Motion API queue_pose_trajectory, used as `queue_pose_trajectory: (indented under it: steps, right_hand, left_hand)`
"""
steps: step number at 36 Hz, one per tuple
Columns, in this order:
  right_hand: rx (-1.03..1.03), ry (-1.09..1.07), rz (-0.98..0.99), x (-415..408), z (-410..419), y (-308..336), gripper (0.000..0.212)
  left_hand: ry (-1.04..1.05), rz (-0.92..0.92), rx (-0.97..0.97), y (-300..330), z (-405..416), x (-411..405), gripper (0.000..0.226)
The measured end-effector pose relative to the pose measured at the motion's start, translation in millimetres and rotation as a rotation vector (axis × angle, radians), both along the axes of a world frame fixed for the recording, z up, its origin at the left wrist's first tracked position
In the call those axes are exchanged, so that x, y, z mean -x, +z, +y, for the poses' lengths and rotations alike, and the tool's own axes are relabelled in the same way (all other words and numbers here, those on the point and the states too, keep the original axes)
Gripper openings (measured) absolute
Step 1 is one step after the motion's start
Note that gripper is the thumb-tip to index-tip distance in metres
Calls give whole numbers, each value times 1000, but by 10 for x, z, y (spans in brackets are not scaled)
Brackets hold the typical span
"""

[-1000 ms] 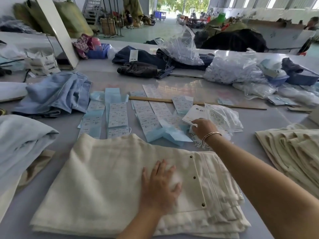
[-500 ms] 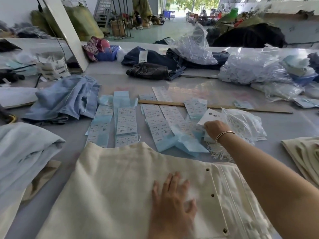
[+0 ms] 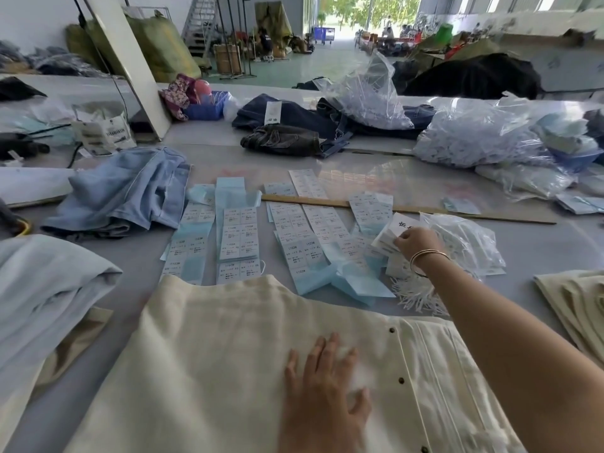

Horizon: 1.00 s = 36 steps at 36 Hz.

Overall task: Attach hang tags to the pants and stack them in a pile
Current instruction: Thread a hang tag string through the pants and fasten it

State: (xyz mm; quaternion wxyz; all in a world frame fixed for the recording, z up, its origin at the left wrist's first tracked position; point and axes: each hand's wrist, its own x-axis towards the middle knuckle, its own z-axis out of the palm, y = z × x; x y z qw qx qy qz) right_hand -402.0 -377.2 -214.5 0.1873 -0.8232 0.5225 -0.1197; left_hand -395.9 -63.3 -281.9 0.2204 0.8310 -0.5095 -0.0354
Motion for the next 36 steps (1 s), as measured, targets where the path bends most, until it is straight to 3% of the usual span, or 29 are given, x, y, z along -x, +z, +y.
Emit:
queue_pose_trajectory:
  steps: [7,15,19,22,24,25,27,28,29,31,33,34,36]
  right_hand:
    - [208,16,-27,-42,76,-59,12]
    - [-28,-1,-94,-20,-97,-84,17]
    - [-37,-156,-339,5,-137,-52,19]
    - [84,-280,-604,52,54,119,21]
    - [241,-166,-637,104,314,255,19]
    - [331,-39,-621,131,474,312,15]
    - [493,245,-556,216,824,374,5]
    - [548,370,-508,268,1002,377,8]
    - [594,490,-453,321,1177,367,12]
    - [677,753,-321,422,1481,329,17]
    - [677,989,-195,518,1636,261,11]
    - [648,1045,-171,552,1650,221,10]
    - [535,979,-261,551,1570,179,21]
  left_hand:
    - [2,16,31,-19,-16,-11,60]
    - [-2,46,57,-13,-29,-10,61]
    - [18,41,97,-33,-29,-15,61]
    - [13,135,89,54,13,-63,38]
    - [57,368,103,130,-35,-161,24]
    - [139,621,167,193,-76,-234,29]
    - [241,1329,382,388,-174,-376,33]
    - [216,1551,475,463,-254,-454,43]
    - [184,1645,522,520,-347,-524,54]
    - [179,1656,498,669,-508,-606,56]
    - [240,1541,445,718,-650,-636,34]
    - [298,1396,423,688,-717,-663,24]
    - [349,1031,379,552,-814,-739,24]
